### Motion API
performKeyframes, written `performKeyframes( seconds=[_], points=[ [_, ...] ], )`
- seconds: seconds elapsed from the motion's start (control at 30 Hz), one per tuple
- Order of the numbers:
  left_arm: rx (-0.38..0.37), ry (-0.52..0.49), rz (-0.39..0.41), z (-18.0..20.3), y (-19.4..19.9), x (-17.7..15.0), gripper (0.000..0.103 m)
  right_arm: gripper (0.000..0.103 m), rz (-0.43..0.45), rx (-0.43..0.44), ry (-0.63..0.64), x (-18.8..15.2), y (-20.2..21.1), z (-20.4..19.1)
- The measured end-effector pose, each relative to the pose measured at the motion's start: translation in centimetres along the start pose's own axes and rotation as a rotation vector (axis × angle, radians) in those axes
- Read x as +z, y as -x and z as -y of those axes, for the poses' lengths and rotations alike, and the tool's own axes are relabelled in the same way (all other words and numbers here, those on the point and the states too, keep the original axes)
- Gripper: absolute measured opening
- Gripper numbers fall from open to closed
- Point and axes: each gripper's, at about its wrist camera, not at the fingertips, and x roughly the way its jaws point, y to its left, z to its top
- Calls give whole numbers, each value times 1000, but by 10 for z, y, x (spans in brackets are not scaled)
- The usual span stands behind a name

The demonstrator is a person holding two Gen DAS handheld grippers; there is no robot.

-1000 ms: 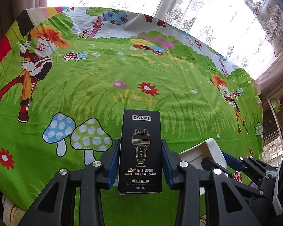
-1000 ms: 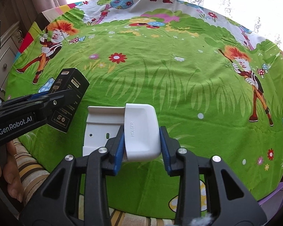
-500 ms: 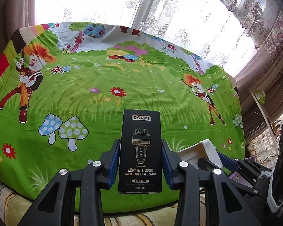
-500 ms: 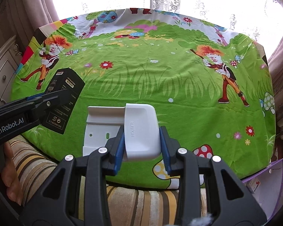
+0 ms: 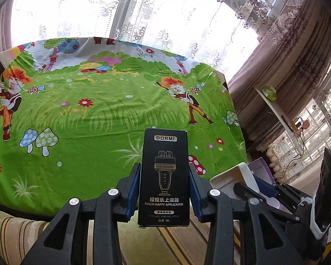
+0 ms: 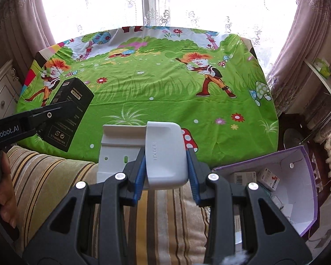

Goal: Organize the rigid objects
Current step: 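Carry both boxes into the storage box and open both tools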

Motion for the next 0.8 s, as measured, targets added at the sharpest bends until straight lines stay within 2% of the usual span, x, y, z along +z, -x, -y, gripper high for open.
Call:
performKeyframes(
  seconds=[0.1,0.43,0.6,0.8],
  points=[
    [-54,-47,-25,28,1,-11,41,39,16,-39,-43,-14,20,25],
    [-235,-129,-181,110,-19,-54,41,39,25,-202,-203,-63,61,102],
    [-273,-163,-224,137,-32,-68,41,39,11,-265,-264,-83,68,126],
    [-298,-144,-287,144,-49,-75,43,39,17,-305,-318,-92,73,142]
  ],
)
